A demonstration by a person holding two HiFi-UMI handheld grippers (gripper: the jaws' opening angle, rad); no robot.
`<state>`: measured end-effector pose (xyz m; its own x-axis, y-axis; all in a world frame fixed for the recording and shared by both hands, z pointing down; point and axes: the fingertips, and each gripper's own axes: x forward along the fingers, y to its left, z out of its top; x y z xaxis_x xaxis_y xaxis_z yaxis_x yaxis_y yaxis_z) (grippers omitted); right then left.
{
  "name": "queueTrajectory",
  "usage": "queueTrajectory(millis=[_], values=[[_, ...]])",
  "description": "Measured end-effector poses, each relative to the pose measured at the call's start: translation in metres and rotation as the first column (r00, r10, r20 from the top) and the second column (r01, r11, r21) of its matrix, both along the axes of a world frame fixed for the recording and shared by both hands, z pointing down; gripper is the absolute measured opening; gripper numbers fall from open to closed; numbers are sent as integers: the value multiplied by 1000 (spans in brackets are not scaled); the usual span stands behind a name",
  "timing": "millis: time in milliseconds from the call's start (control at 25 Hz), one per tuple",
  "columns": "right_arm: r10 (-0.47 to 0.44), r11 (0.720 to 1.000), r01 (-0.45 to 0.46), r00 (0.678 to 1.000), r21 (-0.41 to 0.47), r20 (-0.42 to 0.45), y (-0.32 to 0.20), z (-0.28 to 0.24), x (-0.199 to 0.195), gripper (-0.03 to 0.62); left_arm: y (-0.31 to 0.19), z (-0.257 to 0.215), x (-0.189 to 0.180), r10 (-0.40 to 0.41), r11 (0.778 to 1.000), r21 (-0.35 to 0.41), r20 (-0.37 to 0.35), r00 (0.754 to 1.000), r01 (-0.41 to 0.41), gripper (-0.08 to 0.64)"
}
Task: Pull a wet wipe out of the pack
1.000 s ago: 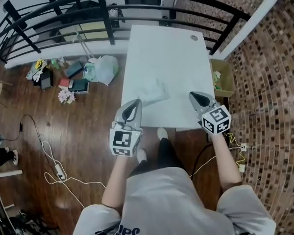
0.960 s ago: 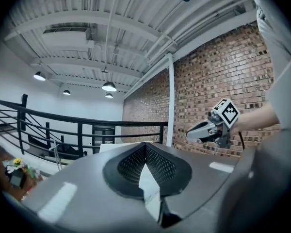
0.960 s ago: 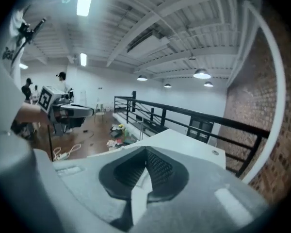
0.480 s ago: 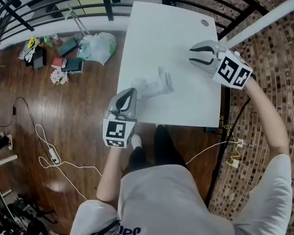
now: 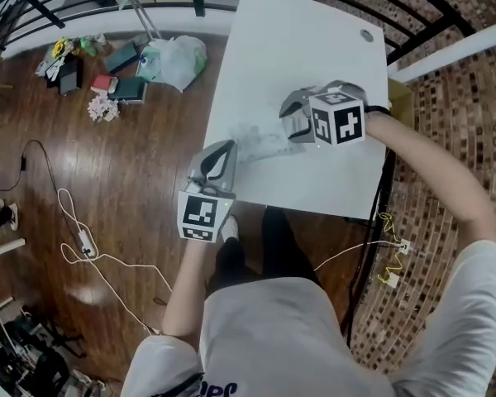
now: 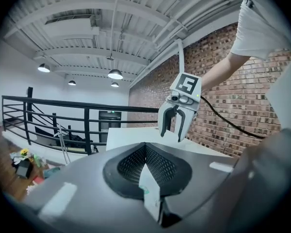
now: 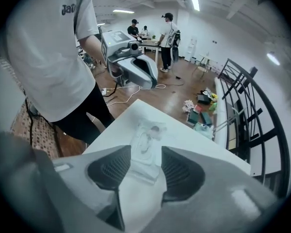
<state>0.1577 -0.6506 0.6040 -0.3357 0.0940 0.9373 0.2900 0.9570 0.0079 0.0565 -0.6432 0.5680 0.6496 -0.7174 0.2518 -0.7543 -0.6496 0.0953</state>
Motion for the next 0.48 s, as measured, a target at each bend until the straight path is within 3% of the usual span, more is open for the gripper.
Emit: queueTrajectory(millis=[200, 480], values=[[-33, 998, 31, 999, -59, -31, 9, 37, -16, 142, 3, 7, -2, -6, 1000, -18, -1, 1000, 6, 17], [-11, 997, 5, 997, -83, -74, 12, 68, -18, 94, 6, 12, -1, 8, 999, -32, -1, 1000, -8, 17]])
